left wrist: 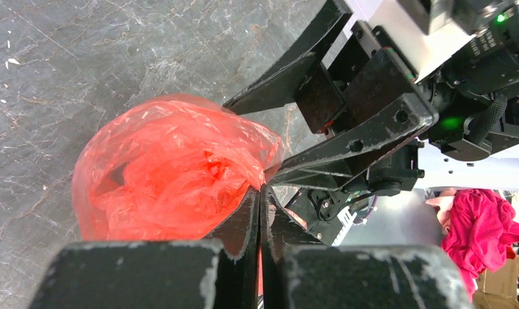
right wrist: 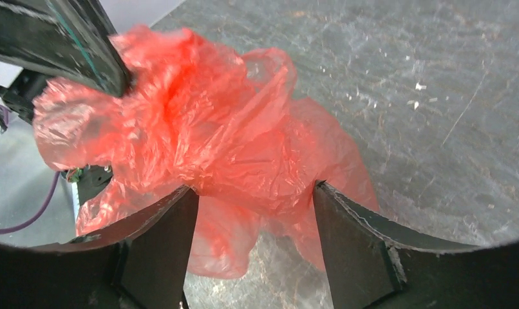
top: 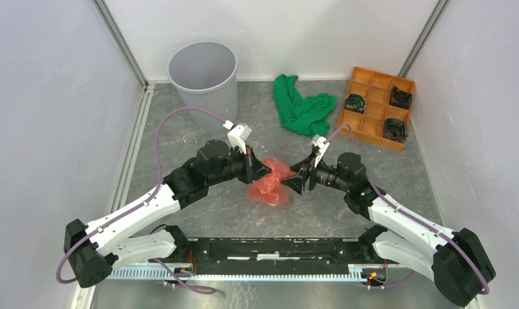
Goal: Put the trash bags into the trash bin
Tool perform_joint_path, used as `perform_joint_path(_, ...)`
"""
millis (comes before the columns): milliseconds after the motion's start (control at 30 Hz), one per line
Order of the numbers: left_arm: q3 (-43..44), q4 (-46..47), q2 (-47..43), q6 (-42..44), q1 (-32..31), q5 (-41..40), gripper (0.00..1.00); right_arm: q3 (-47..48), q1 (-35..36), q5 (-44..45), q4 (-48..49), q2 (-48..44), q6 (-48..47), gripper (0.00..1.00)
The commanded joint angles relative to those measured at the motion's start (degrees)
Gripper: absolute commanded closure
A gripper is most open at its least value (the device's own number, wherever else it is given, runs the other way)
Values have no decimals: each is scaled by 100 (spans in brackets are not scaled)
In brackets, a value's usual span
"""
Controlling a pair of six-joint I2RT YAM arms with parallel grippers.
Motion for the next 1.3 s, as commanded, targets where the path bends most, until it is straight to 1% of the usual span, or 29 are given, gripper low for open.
perform_joint_path(0,284,-38,6,101,11,168,98,132,33,-154,997,7,85,34)
perform_joint_path(33,342,-94,38,138,10,163,98,115,45,-228,1159,10,152,38)
perform_joint_path(133,569,-280,146,293,10,136,98,2,46,-278,1738,30,423,66)
perform_joint_path(167,648,-343,166,347,10,102,98,26,47,-185,1730,48,435,79)
perform_joint_path(200,735,-409,180,396,10,51,98,147,46,57,1515,73,380,89)
perform_joint_path(233,822,-499,178,455,10,-49,98,286,43,368,1002,79,238,98)
perform_joint_path(300,996,-739,102,562,10,-394,98,731,43,1118,-99,60,-191,100)
perform_joint_path(367,1129,-1044,-45,668,11,-786,98,1004,41,1665,-843,-30,-636,100)
perform_joint_path(500,1126,-1413,-512,802,10,-1755,97,1345,36,2439,-1876,-387,-1170,99)
perform_joint_path(567,1023,-1446,-646,802,10,-1970,94,1412,46,2467,-2122,-569,-1192,100)
perform_joint_path(600,947,-1424,-698,785,10,-1978,90,1413,47,2318,-2097,-636,-1140,100)
perform_joint_path(700,843,-1449,-667,758,14,-1913,85,1527,51,1826,-2033,-660,-915,100)
perform_joint_path(833,936,-1831,-550,764,10,-2243,67,1663,44,1815,-2124,-575,-834,100)
perform_joint_path(867,937,-1931,-559,750,10,-2388,66,1683,47,1857,-2150,-565,-832,100)
perform_joint_path(967,802,-2128,-664,677,10,-2731,66,1725,47,1954,-2262,-578,-878,100)
perform_joint_path(1100,489,-2054,-714,551,10,-2682,67,1625,42,2371,-2258,-572,-986,99)
perform_joint_path(1167,416,-2048,-597,536,10,-2665,73,1673,46,2564,-2263,-440,-1054,98)
perform_joint_path(1267,504,-2116,-415,567,10,-2732,85,2054,50,2564,-2360,-67,-1141,98)
